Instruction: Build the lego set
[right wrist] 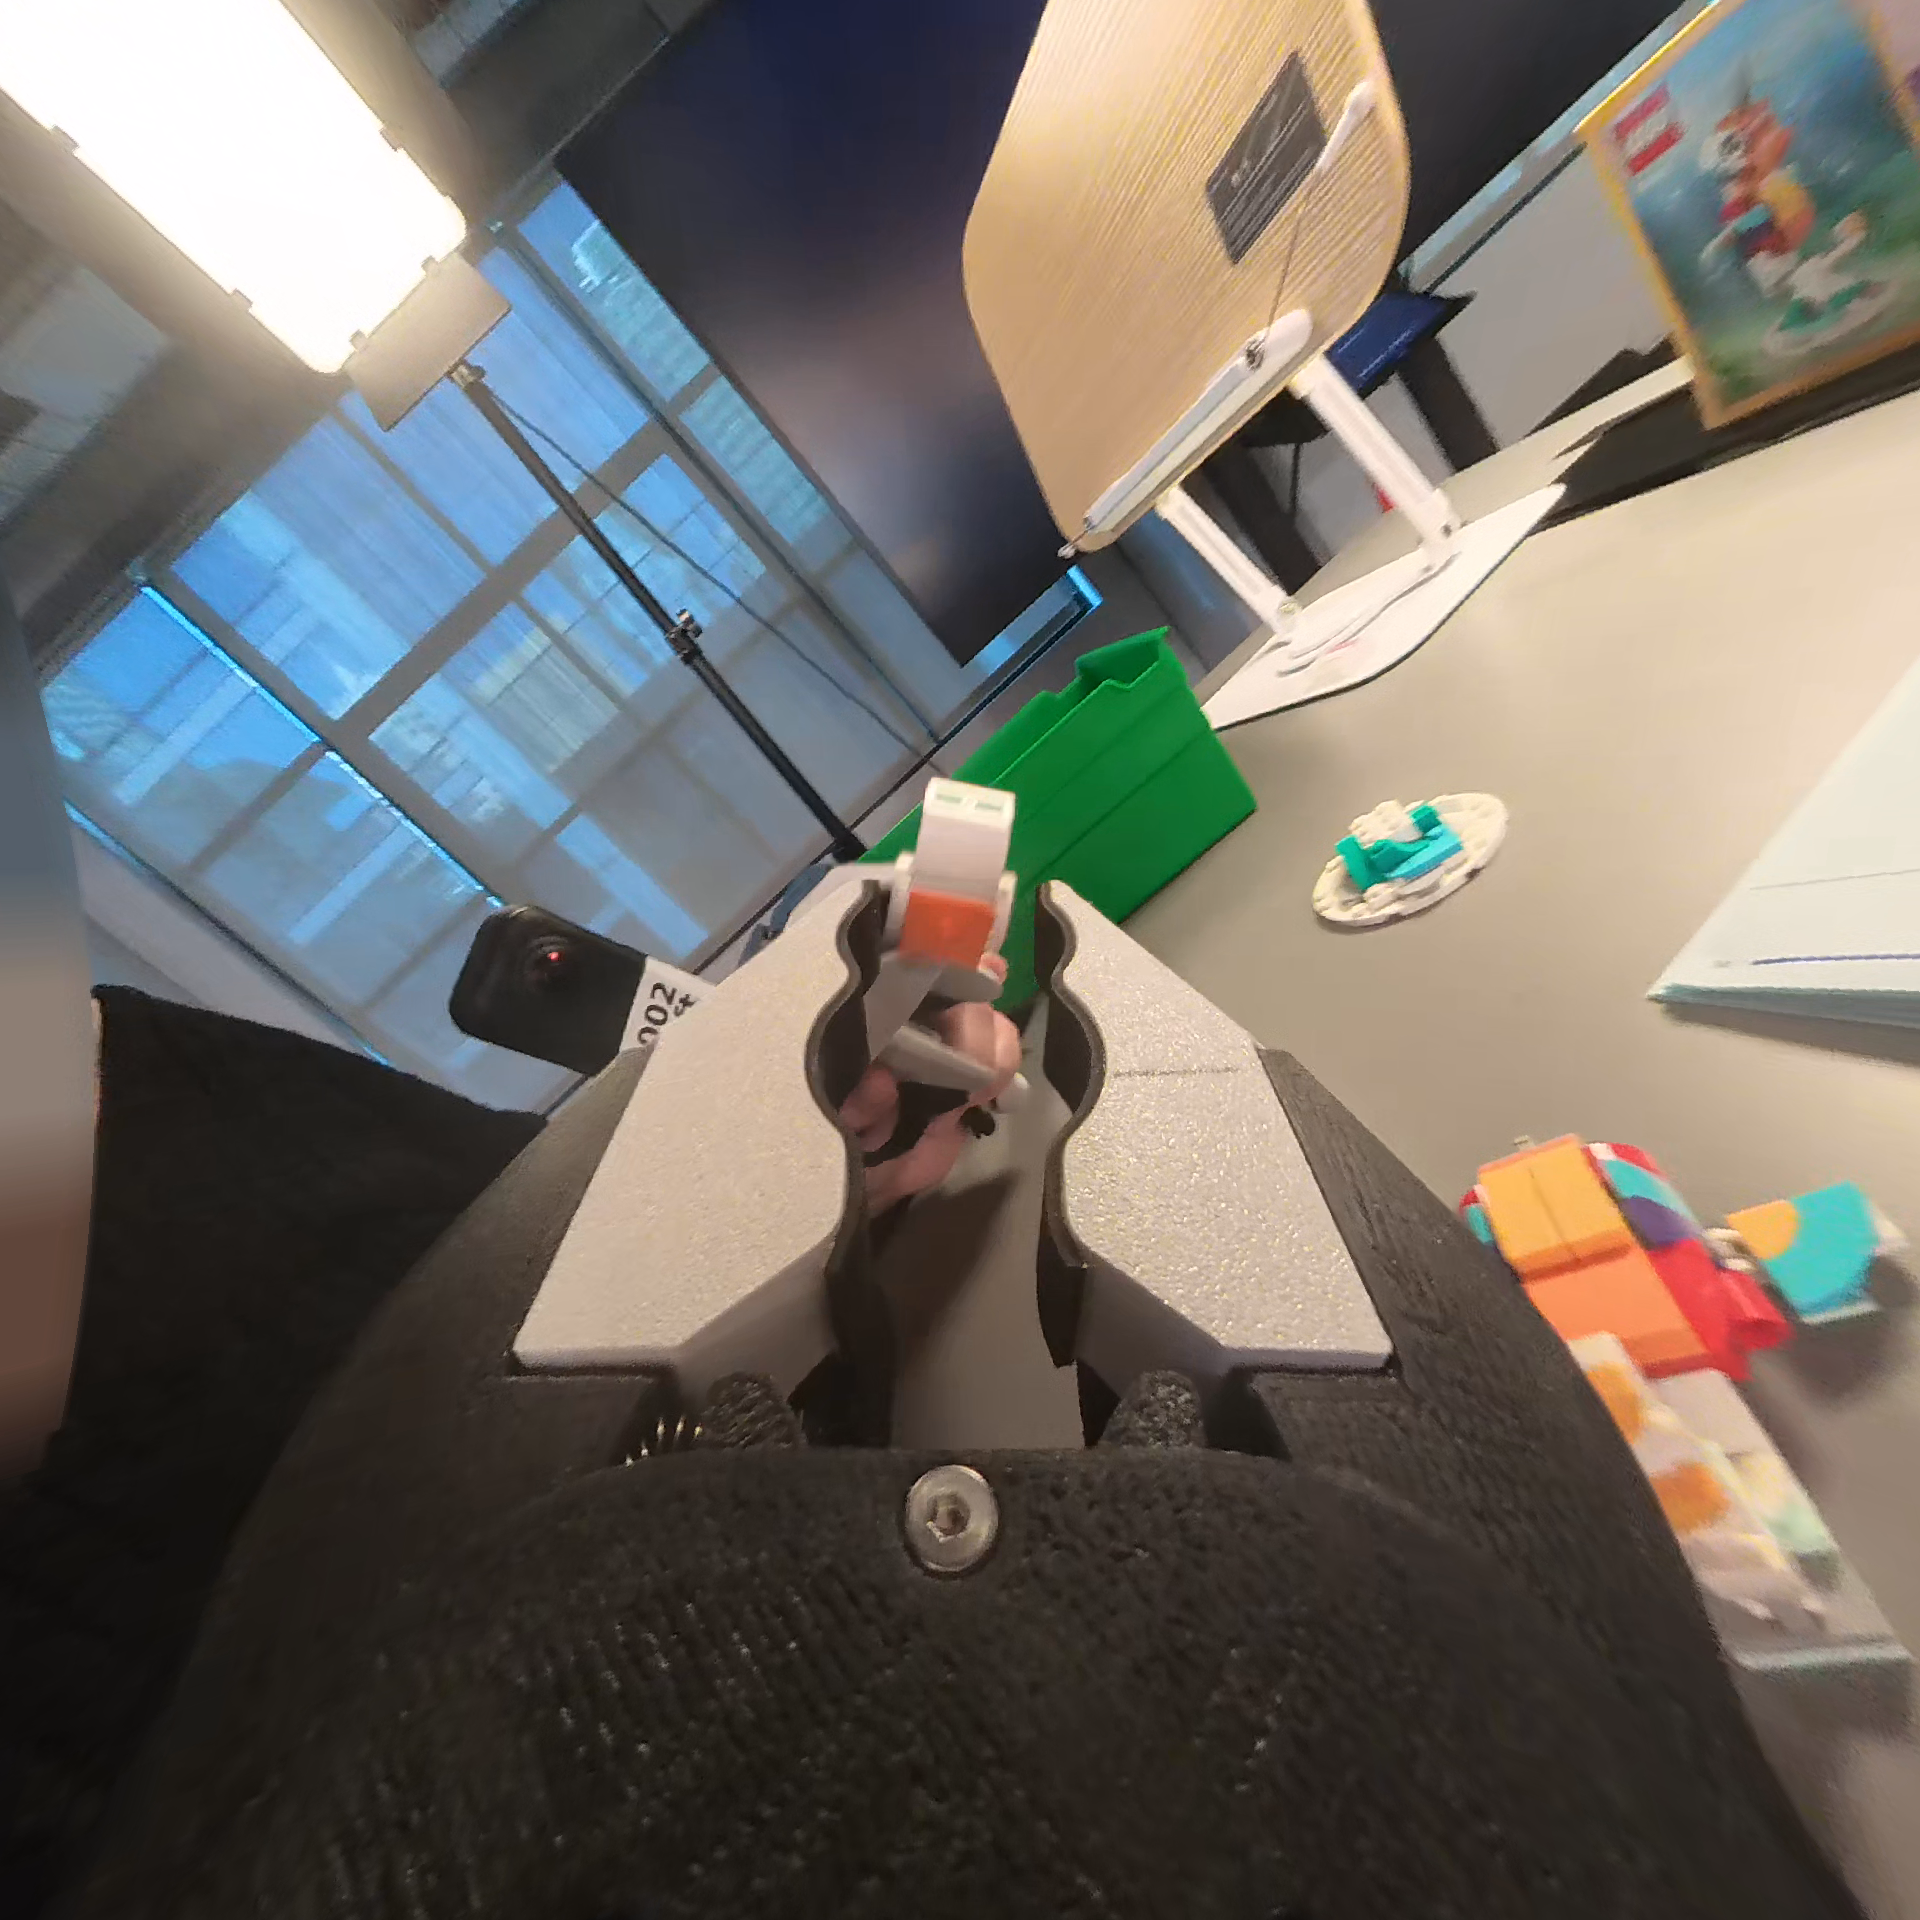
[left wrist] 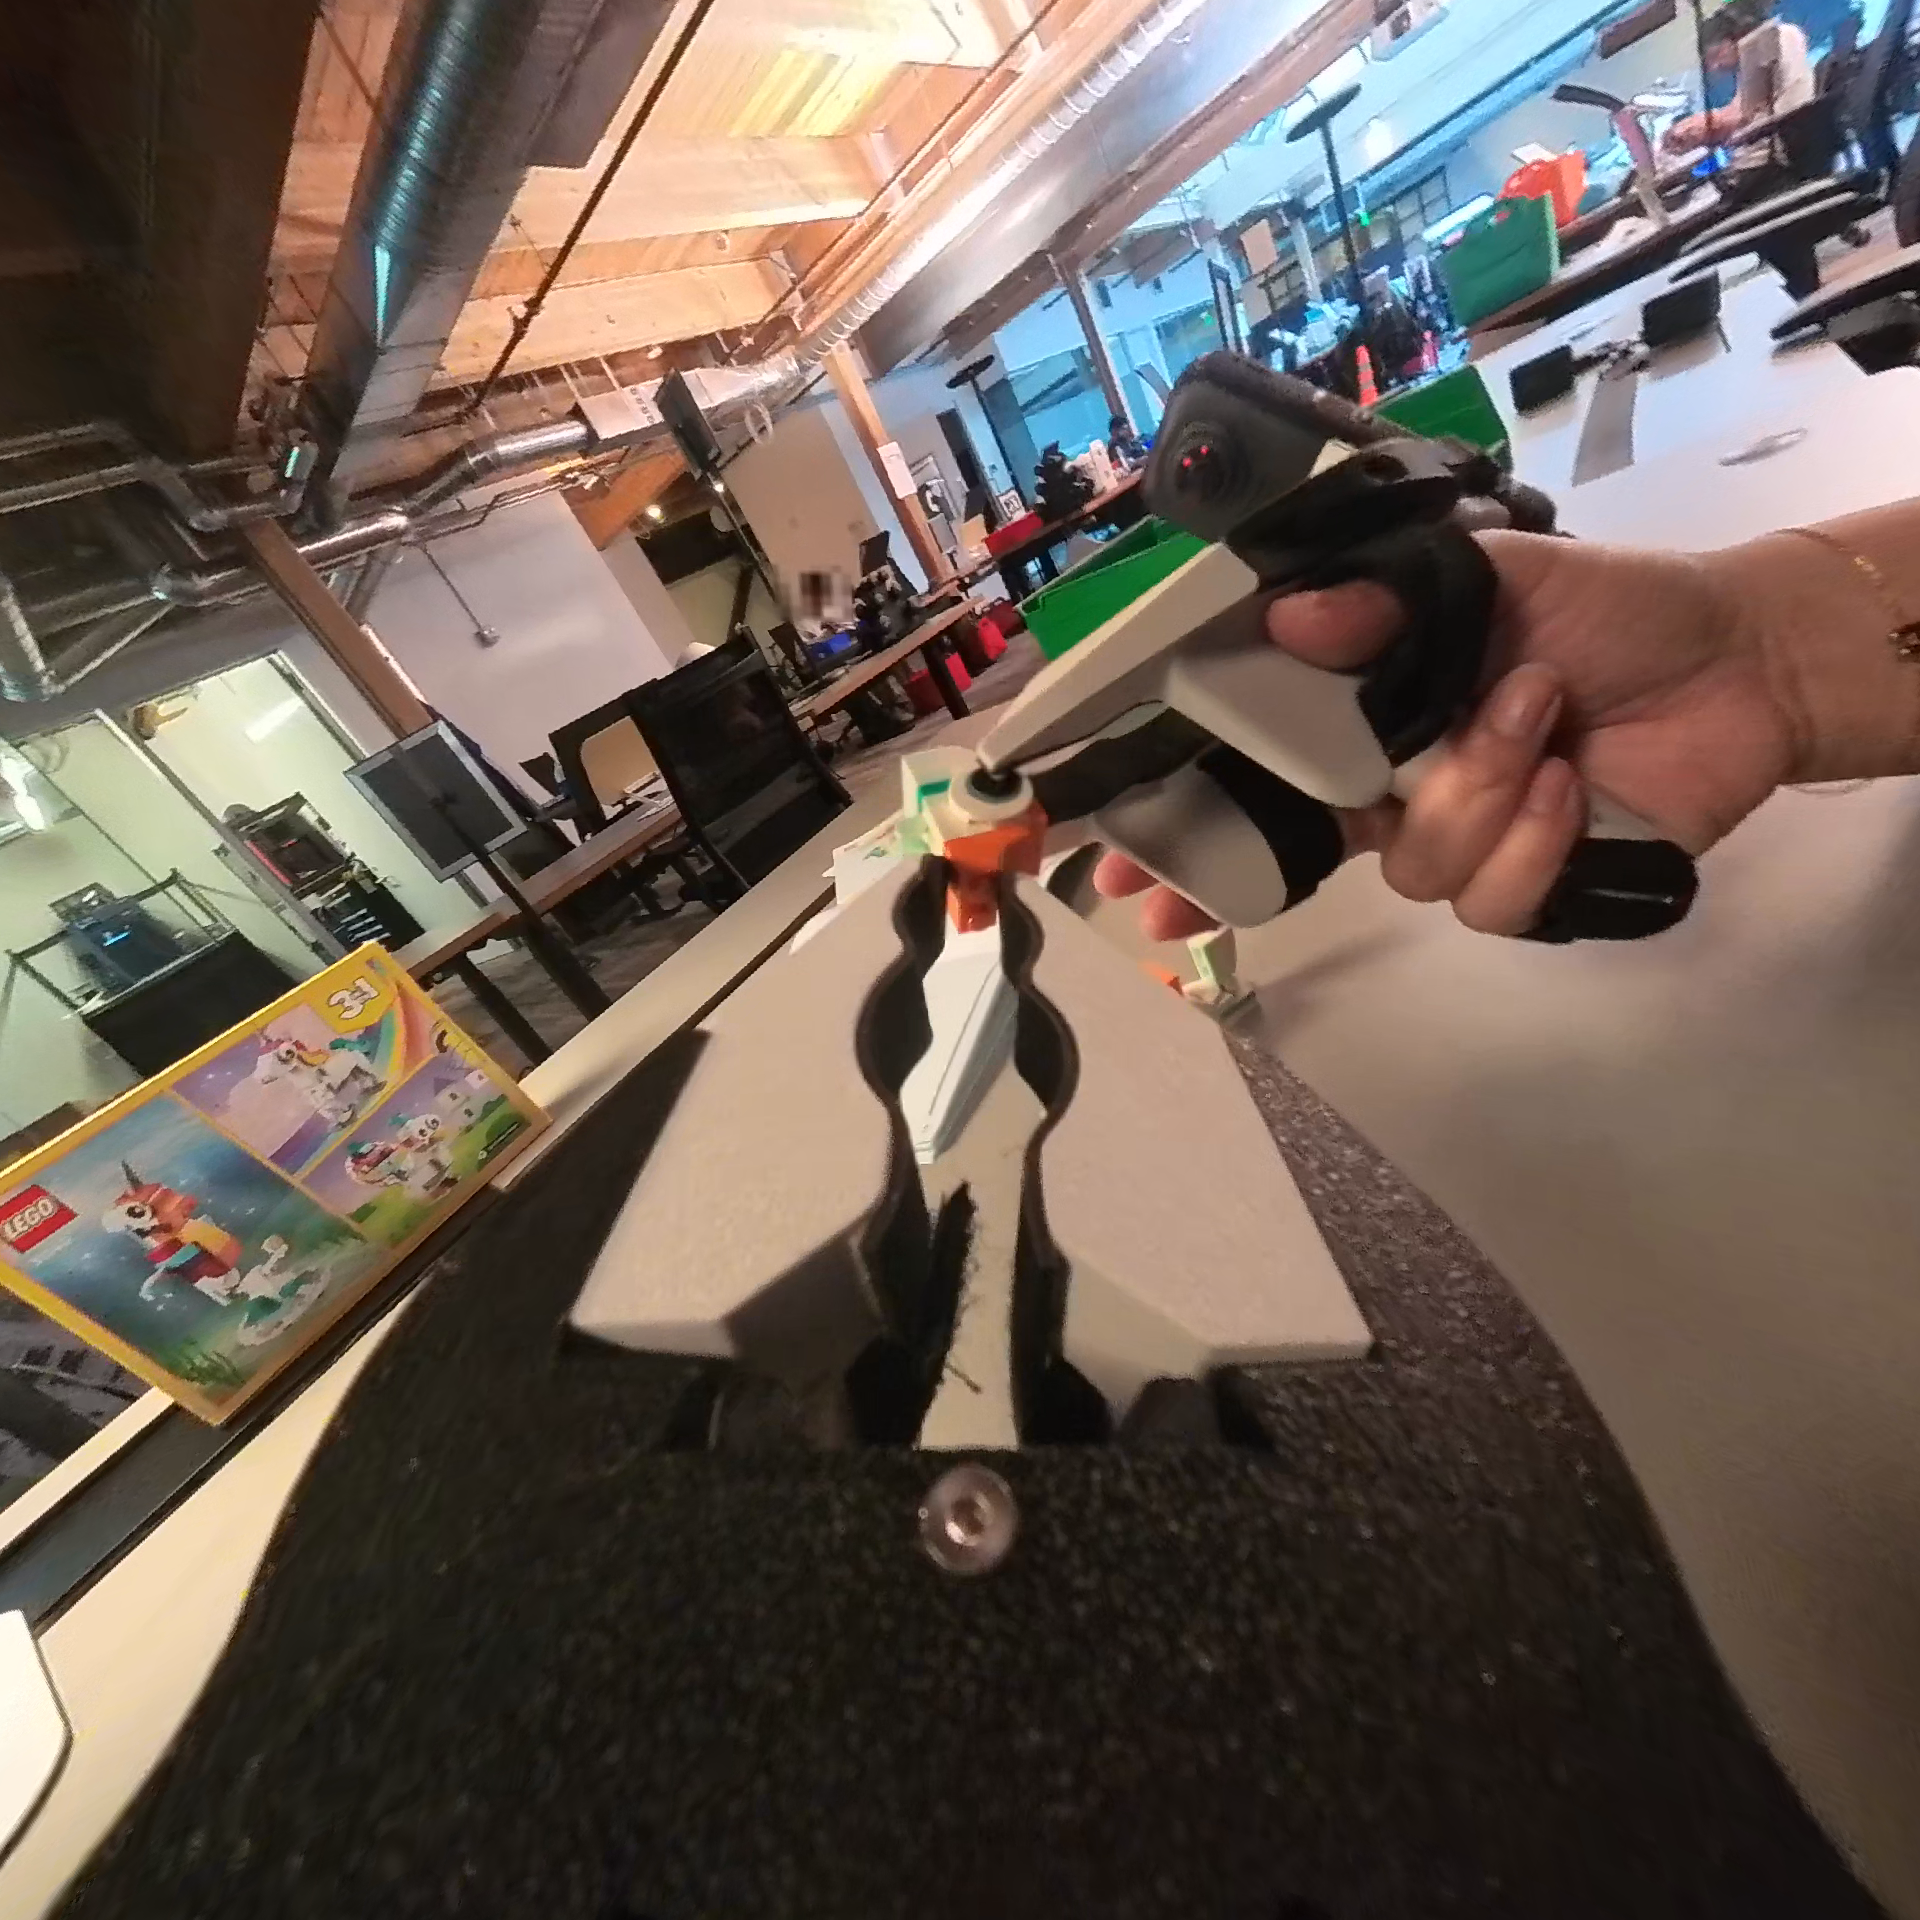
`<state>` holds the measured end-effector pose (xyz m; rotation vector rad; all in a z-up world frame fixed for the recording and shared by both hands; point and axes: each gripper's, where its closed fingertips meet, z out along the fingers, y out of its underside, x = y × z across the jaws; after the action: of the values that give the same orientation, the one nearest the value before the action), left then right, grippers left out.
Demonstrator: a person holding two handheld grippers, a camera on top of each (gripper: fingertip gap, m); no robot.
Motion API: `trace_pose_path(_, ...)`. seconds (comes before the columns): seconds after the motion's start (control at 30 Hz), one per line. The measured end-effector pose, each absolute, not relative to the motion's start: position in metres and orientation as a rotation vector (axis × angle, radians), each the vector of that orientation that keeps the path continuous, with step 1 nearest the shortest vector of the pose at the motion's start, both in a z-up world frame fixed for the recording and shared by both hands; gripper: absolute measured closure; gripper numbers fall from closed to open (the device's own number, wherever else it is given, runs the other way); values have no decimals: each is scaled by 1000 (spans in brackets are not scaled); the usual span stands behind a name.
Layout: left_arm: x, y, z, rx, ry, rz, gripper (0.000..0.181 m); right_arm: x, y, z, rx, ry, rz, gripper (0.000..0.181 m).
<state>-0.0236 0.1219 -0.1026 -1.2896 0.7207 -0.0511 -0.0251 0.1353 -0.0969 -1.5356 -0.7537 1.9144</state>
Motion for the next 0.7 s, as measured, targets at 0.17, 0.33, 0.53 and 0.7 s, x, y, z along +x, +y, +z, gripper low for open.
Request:
trace_pose_path(0.17, -16, 118, -108, -1286, 800, -78, 174, -19, 136, -96, -1554, -783, 1927, 160)
trace_pose_path(0.33, -18, 119, -106, -1285, 781, -103, 175, -17, 134, -98, -1566, -790, 1969, 166)
trace_pose_path(0.53, -17, 118, -107, -1291, 781, -130, 175, -15, 133, -98, -1572, -783, 2005, 166)
trace_pose_path(0.7, -17, 119, -110, -1312, 778, -172, 175, -15, 133, -101, -1584, -775, 2004, 166)
